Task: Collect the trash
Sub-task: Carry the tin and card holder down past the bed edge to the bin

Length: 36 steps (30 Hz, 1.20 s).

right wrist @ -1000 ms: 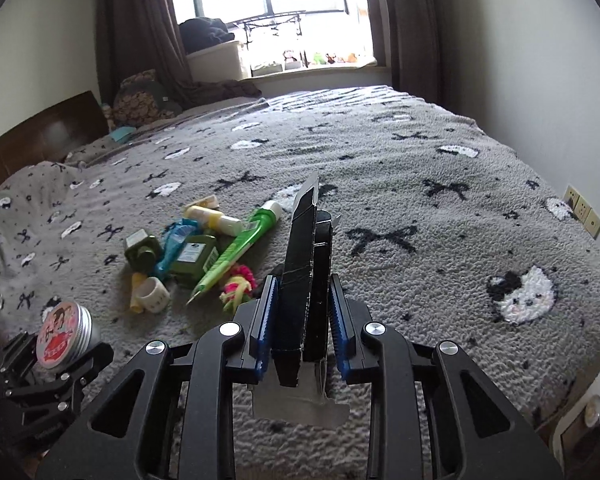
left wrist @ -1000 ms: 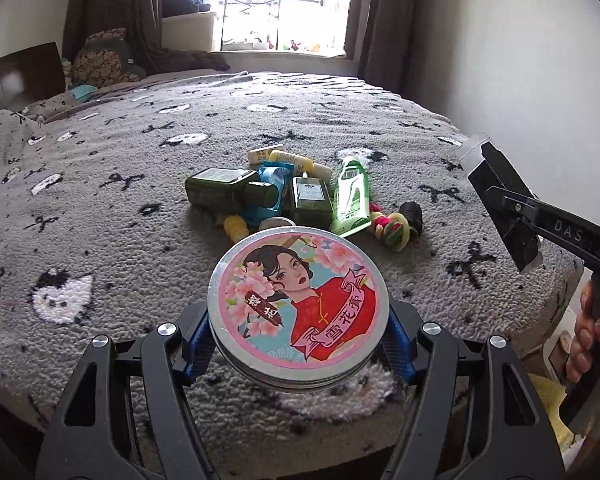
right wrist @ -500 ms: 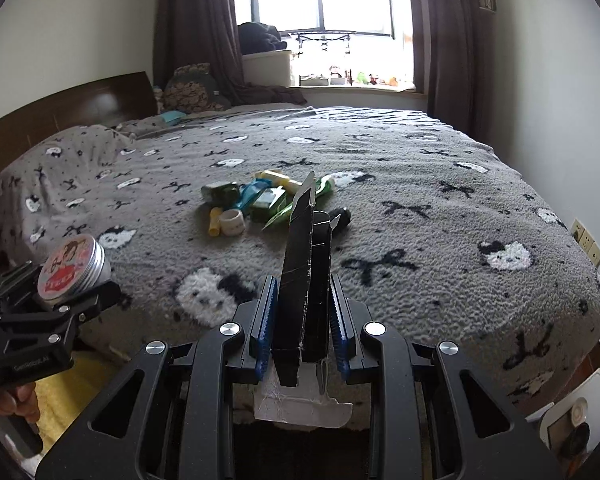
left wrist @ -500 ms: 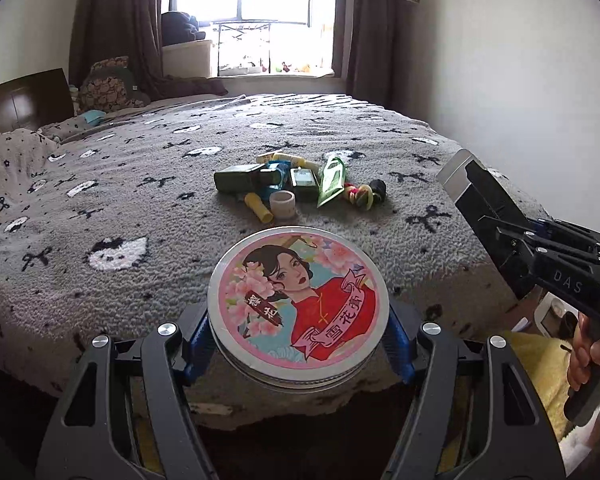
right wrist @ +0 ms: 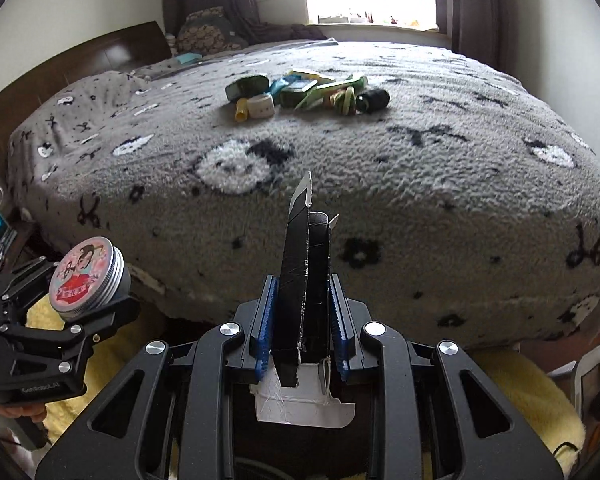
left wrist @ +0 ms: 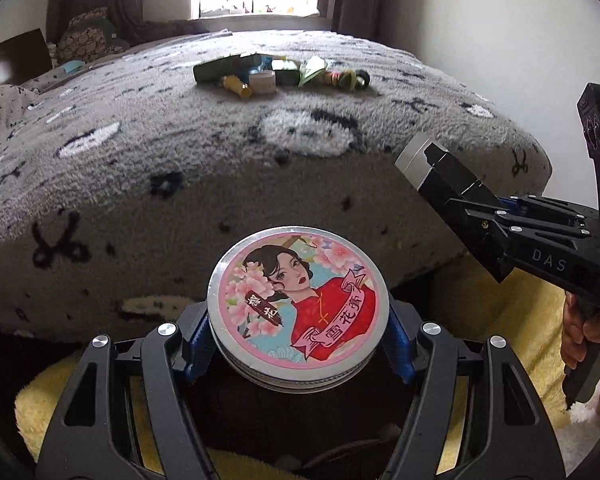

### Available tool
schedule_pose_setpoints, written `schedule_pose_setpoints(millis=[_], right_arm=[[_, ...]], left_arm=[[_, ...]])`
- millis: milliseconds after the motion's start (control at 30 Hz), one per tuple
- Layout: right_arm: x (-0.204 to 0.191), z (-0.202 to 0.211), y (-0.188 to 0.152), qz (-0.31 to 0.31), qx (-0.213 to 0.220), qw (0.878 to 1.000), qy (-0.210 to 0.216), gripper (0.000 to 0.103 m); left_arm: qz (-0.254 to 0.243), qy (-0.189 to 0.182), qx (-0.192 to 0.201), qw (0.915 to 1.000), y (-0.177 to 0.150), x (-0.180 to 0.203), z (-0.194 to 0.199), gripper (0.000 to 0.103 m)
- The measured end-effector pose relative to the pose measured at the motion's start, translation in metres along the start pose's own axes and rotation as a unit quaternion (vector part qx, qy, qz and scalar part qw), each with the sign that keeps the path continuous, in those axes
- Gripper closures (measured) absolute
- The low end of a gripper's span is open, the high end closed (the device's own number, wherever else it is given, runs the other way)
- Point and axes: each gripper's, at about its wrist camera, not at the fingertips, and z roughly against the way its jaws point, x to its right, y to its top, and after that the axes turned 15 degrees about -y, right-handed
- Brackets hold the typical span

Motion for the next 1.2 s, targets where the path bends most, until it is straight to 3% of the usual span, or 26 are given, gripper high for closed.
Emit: schedule_pose_setpoints(millis=[400,633,900,1100,1167,1200], right_arm=[[-0.015,-0.049,-0.036,0.016,-0.086,0.996,0.013,0.077],[-0.019,-0.092,-0.064,0.008,-0.174,0.984,0.040,0.077],[-0.025,-0.116,-0.084,0.015,-0.224,0.973,0.047,0.077],[-0.029,-0.123,-0.090,0.014,-0.233,0.971,0.047,0.070],[-0.031,-0.124,-0.089,0.012,-0.234,0.971,0.048,0.063],[-0.029,-0.124,-0.089,0.010,-0.232,0.971,0.047,0.055]], left_arm=[[0.056,-0.030,-0.094,0.9935,-0.042,-0.028,-0.057,0.037],[0.064,-0.041,-0.166,0.9831,-0.059,-0.032,-0.096,0.037],[0.067,-0.048,-0.223,0.9712,-0.076,-0.028,-0.123,0.037],[0.077,-0.052,-0.230,0.9688,-0.071,-0.033,-0.125,0.037],[0.075,-0.055,-0.231,0.9686,-0.077,-0.036,-0.129,0.037],[0.073,-0.056,-0.231,0.9686,-0.074,-0.038,-0.130,0.035]])
